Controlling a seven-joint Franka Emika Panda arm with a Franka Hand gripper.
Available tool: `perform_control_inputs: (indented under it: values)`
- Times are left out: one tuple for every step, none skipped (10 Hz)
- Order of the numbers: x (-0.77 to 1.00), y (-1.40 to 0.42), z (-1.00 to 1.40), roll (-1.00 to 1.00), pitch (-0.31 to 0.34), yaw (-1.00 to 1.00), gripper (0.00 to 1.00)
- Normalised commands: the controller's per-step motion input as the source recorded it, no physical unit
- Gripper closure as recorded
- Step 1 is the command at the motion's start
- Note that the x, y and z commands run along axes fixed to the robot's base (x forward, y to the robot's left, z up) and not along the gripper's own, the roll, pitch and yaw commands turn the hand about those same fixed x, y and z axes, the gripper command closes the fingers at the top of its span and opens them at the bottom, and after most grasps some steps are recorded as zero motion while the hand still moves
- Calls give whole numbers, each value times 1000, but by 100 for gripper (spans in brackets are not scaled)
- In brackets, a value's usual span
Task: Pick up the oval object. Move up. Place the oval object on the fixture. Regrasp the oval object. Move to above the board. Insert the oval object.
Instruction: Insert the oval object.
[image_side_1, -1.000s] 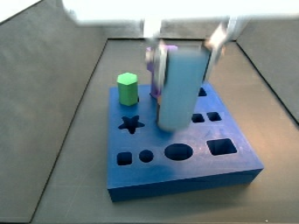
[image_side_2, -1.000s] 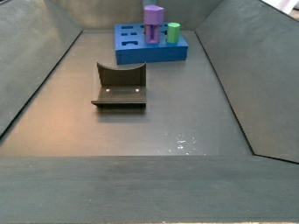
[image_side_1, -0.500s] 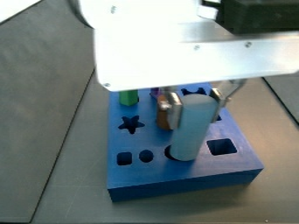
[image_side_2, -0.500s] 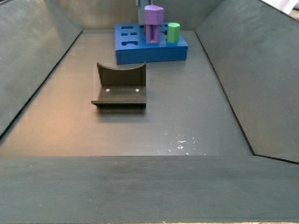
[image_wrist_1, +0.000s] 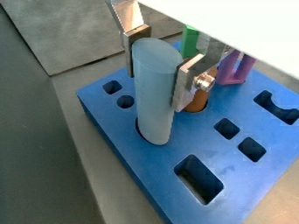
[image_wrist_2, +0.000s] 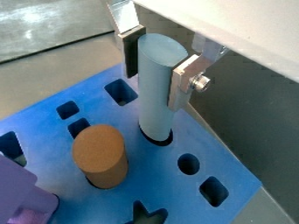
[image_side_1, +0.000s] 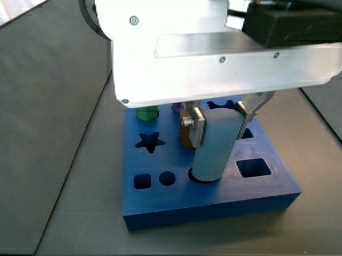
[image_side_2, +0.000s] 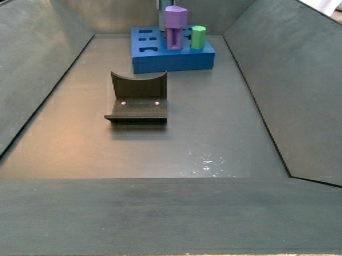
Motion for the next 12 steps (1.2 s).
perform_control_inputs:
  values:
    - [-49, 0, -194, -30, 0, 0, 100]
    - [0, 0, -231, -106, -3, 0, 100]
    - [-83, 0, -280, -64, 0, 0, 100]
    - [-314, 14, -277, -31, -9, 0, 100]
    - [-394, 0, -291, -17, -26, 0, 100]
    - [-34, 0, -583, -170, -47, 0, 100]
    - [117, 0, -914, -113, -61, 0, 100]
    - [271, -14, -1000, -61, -63, 0, 100]
    - [346, -60, -1000, -36, -60, 0, 100]
    - [183, -120, -683, -100, -73, -100, 100]
    - [51, 0, -114, -29, -10, 0, 100]
    - [0, 0, 0, -29, -34, 0, 100]
